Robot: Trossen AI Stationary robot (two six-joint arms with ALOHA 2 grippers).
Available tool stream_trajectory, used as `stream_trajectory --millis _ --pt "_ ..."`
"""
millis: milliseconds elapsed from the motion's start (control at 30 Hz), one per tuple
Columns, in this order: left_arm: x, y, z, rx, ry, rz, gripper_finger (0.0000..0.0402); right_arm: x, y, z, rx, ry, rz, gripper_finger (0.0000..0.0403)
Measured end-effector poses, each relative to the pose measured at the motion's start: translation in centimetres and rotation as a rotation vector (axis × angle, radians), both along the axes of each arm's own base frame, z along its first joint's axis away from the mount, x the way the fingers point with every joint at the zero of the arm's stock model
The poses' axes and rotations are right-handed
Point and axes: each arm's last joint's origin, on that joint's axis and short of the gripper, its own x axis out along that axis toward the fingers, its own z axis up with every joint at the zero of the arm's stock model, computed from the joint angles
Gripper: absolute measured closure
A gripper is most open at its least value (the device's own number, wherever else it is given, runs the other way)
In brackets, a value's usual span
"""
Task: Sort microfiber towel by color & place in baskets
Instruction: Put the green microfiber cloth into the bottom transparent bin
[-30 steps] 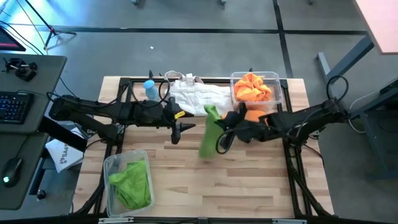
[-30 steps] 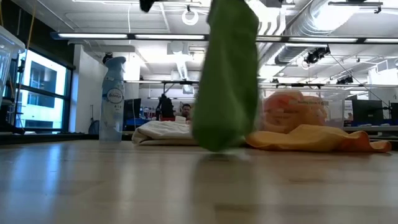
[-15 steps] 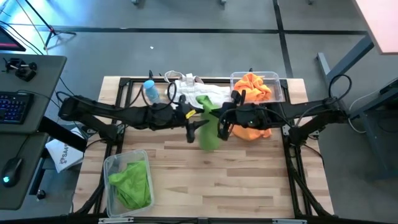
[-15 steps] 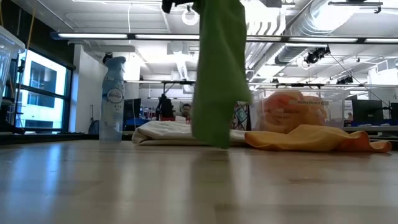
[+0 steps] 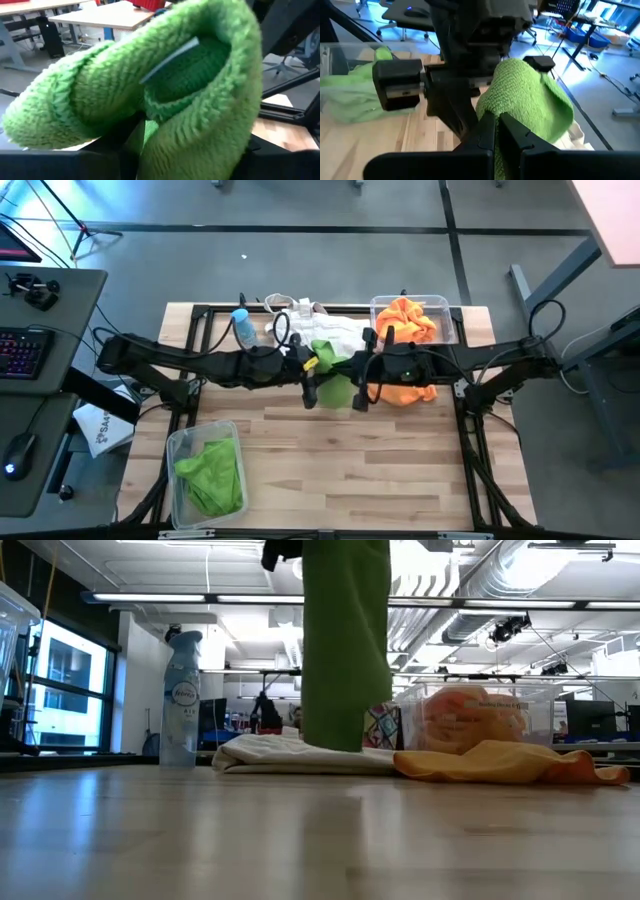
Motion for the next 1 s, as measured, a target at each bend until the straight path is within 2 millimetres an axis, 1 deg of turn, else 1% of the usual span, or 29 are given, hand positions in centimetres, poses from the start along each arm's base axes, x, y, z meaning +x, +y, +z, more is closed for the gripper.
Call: stream_trajectory --millis 100,167,233,367,400,567,633,733,800,867,933,1000 --pt "0.3 0.0 -0.2 0.0 -0.009 0.002 0.0229 0.1 -0.2 0.1 -0.007 -0.007 -0.002 0.0403" --pt "0.3 0.0 -0.3 0.001 -0.002 0.002 0.0254 0.1 -0.4 0.1 -0.005 -0.006 -0.006 0.0403" --pt "0.3 0.0 -0.3 0.002 0.006 0.002 0.0291 0.1 -0.5 0.1 0.008 -0.009 -0.015 0.0403" --pt "0.2 0.0 -0.2 0.002 0.009 0.0 0.038 0.0 -0.5 -0.1 0.021 0.008 -0.021 0.0403" --pt "0.1 0.0 -0.2 0.001 0.007 -0.005 0.039 -0.1 -0.5 -0.2 0.02 0.021 -0.023 0.0403" --pt "0.1 0.0 -0.6 0.009 0.045 -0.011 0.0391 -0.4 -0.8 -0.9 0.091 0.086 -0.097 0.04" --pt "-0.1 0.0 -0.9 -0.007 0.078 -0.009 0.0397 -0.7 -0.9 -1.4 0.123 0.134 -0.122 0.0389" --pt "-0.4 0.0 -0.9 -0.051 0.095 0.006 0.0398 -1.4 -1.0 -2.4 0.161 0.234 -0.17 0.0361" --pt "-0.9 -0.1 -0.4 -0.06 0.125 0.004 0.0399 -1.8 -1.0 -2.9 0.184 0.294 -0.201 0.034" --pt "-1.3 -0.4 0.5 -0.057 0.17 -0.002 0.04 -2.4 -1.1 -3.4 0.199 0.357 -0.231 0.0321" --pt "-1.8 -0.8 1.9 -0.051 0.23 -0.014 0.04 -2.9 -1.2 -3.9 0.21 0.419 -0.26 0.0306" --pt "-2.3 -1.2 4.0 -0.055 0.244 -0.026 0.0401 -3.4 -1.3 -4.2 0.217 0.473 -0.291 0.0297"
